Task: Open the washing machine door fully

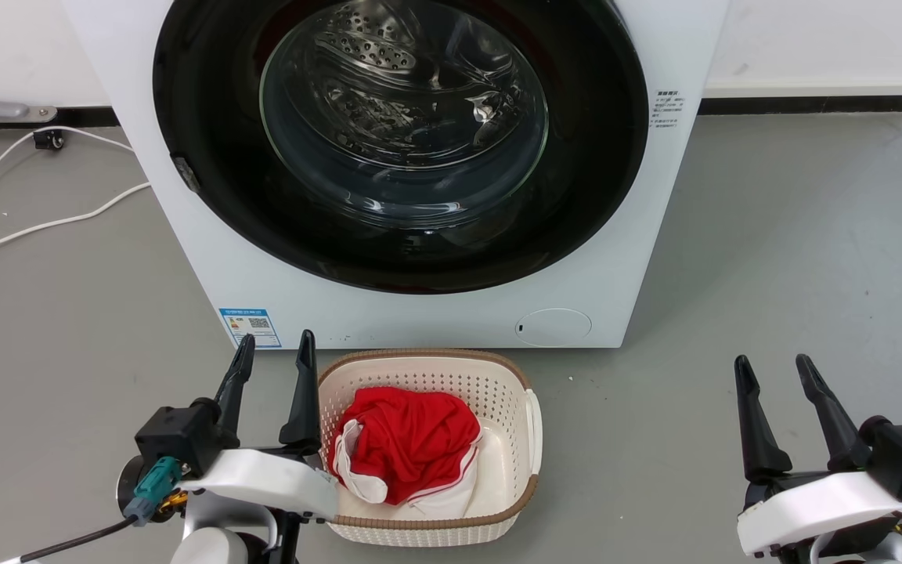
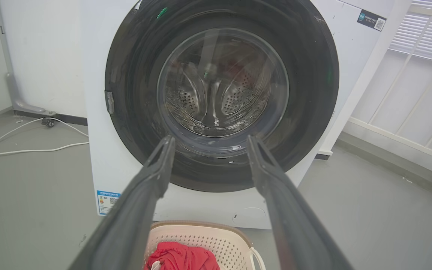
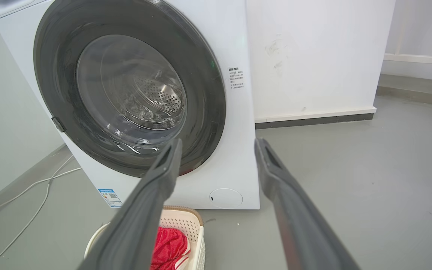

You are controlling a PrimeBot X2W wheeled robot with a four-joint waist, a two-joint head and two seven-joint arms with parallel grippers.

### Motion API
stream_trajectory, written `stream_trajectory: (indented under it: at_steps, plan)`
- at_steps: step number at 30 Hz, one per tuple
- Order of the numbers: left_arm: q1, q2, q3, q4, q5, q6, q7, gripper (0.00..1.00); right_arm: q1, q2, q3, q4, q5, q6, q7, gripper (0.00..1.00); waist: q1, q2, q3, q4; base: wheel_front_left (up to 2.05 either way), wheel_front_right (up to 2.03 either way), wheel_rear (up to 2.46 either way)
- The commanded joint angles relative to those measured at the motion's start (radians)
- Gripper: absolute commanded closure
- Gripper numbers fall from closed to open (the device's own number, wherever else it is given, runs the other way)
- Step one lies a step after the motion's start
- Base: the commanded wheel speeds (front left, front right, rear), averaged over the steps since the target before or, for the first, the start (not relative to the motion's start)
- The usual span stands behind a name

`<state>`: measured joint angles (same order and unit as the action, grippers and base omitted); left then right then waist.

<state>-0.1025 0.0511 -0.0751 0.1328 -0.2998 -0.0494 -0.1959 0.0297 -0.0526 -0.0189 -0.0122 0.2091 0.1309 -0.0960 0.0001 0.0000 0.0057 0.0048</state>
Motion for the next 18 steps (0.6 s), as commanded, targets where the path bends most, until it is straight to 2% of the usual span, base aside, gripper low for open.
stream_trajectory:
  at_steps: [1,18]
  plan:
    - [-0.014,0.004,-0.004,-0.002,0.026,0.004,-0.008,0.0,0.006,0.002,0.001,-0.014,-0.023,0.0,0.001,0.0,-0.0001,0.0,0.0,0.0,0.0,0.0,0.0]
    - [-0.014,0.006,-0.015,0.017,0.153,0.015,-0.041,0.0,0.02,0.003,0.003,-0.025,-0.144,0.0,-0.012,0.0,-0.0001,0.0,0.0,0.001,0.0,0.0,0.0]
